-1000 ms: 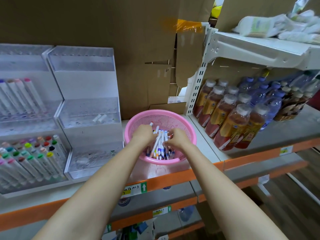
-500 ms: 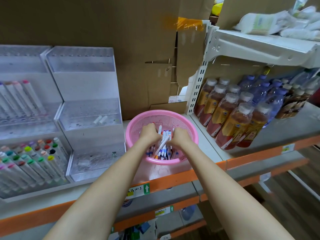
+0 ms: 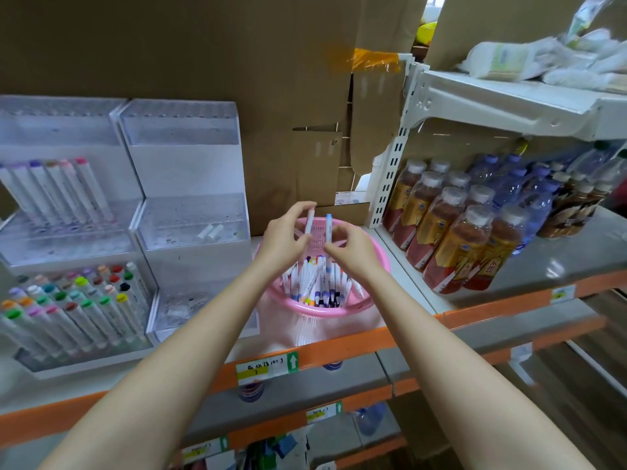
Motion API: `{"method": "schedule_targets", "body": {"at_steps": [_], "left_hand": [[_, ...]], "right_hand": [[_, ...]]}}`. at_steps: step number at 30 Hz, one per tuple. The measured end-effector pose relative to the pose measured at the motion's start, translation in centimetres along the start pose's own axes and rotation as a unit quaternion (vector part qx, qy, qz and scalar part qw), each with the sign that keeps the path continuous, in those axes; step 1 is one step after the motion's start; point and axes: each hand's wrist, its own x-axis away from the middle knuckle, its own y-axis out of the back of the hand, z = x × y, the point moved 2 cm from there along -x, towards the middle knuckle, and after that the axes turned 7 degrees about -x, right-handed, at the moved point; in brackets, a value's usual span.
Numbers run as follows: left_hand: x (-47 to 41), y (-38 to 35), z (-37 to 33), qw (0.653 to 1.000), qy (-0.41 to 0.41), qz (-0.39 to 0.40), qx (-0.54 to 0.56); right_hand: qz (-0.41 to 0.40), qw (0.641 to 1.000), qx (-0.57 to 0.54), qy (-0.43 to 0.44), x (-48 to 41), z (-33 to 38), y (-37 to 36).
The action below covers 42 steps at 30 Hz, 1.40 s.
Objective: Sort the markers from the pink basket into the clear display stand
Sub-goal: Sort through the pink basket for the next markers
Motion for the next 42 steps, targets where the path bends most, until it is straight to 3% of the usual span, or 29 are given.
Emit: {"method": "schedule_targets", "body": {"at_steps": [4, 13, 27, 34, 42], "left_hand": [[0.9, 2.7, -0.8, 0.999, -0.029, -0.041, 0.003], [4.1, 10.8, -1.8, 0.99, -0.064, -0.121, 0.032], [8.3, 25.4, 5.0, 0.97, -0.006, -0.237, -0.048], [7.6, 29.5, 8.0, 0.97, 0.004, -0.24, -0.031], [3.9, 29.7, 8.7, 0.98, -0.054, -0.192, -0.008]], "right_hand": [[-0.028, 0.995, -0.019, 0.093, 1.0, 3.5, -0.3], [-0.009, 0.978, -0.067, 0.197, 2.4, 10.3, -3.3], [0.066, 0.957, -0.108, 0.259, 3.2, 20.2, -13.9], [0.068, 0.948, -0.1, 0.296, 2.3, 23.8, -18.9], [-0.009, 0.95, -0.03, 0.311, -0.4, 24.3, -20.6]]}}
